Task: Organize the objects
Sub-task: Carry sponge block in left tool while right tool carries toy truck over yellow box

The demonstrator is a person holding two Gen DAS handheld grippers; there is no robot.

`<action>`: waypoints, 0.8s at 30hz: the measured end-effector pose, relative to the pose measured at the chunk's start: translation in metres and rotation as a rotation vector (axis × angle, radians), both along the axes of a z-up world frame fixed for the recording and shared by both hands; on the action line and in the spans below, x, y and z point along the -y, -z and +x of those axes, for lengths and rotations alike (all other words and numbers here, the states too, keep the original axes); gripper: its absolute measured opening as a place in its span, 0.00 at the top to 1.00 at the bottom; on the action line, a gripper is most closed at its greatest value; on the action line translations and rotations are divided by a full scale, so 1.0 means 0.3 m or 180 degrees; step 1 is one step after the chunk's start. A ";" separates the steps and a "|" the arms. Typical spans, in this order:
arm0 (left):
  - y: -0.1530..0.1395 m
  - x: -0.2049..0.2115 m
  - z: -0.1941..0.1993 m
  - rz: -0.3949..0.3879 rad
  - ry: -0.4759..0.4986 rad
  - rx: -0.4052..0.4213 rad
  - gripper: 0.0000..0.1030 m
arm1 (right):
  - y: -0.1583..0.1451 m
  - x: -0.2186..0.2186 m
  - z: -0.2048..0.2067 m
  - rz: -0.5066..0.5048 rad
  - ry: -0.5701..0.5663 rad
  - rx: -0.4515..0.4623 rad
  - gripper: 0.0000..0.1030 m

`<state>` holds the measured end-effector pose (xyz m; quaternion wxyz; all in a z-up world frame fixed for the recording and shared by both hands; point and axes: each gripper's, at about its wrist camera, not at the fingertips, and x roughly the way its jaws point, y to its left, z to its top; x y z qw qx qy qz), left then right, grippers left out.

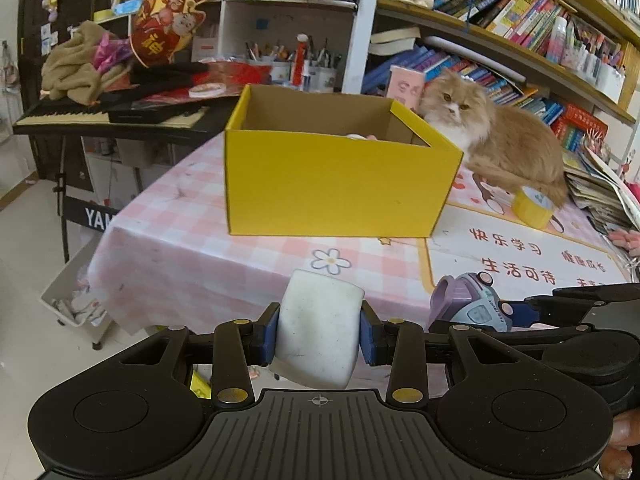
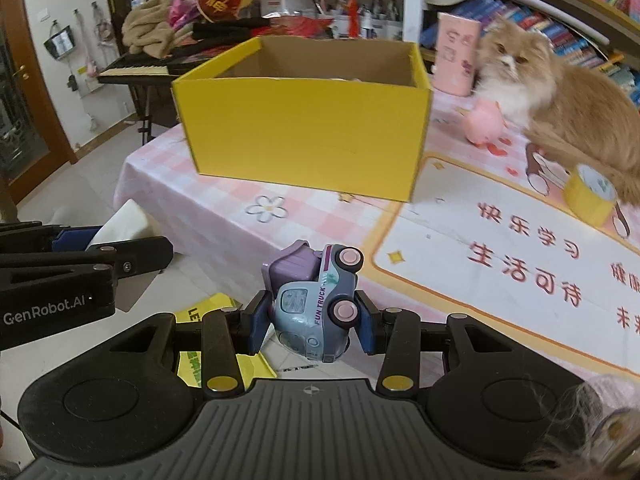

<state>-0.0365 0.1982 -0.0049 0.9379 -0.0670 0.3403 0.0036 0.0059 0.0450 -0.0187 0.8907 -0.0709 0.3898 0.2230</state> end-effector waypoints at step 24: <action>-0.251 -0.067 0.261 0.0097 -0.0130 0.0842 0.64 | -0.262 -0.023 0.283 0.0346 0.0222 0.0635 0.61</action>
